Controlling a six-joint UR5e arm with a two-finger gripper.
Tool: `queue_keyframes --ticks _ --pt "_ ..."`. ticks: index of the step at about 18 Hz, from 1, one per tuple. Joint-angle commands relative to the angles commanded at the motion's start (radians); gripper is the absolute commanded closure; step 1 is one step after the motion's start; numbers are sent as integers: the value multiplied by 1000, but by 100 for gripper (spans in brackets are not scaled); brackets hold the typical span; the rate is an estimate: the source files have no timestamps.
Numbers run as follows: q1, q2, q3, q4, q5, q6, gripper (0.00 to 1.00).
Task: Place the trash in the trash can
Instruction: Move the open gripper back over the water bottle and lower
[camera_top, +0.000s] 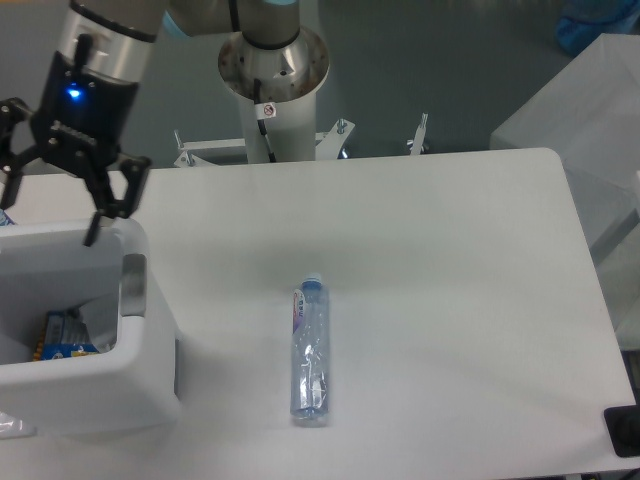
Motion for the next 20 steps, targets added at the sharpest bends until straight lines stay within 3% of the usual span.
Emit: queue_keyframes --ticks 4,10,17,20 --pt "147 -101 52 0 -2 0 0" --pt "244 -195 90 0 3 86 0" --pt "266 -287 182 2 113 97 0" --pt "258 -327 178 72 113 86 0"
